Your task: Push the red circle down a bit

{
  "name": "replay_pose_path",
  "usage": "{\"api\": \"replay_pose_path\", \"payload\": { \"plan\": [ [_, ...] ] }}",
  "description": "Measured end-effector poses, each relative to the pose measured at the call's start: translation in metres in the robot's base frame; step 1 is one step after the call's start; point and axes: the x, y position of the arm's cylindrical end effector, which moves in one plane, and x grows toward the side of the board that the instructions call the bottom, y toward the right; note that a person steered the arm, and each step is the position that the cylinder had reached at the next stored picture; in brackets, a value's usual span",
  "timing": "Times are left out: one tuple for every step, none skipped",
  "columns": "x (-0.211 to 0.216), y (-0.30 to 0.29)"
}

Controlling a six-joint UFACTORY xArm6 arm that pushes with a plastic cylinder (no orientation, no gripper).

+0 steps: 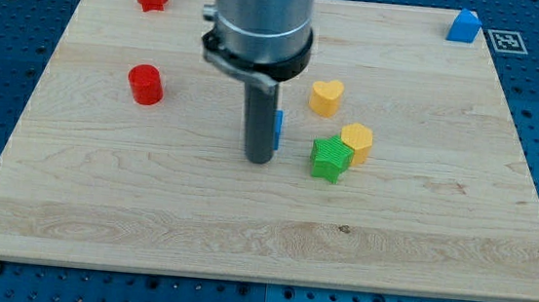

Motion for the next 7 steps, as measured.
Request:
{"api": "replay_pose_path", "payload": {
  "plan": [
    [-0.010, 0.018],
    [-0.010, -0.028],
    [-0.013, -0.096],
    [-0.044, -0.161],
    [-0.082, -0.197],
    [-0.083, -0.206],
    [-0.097, -0.208]
  ]
}}
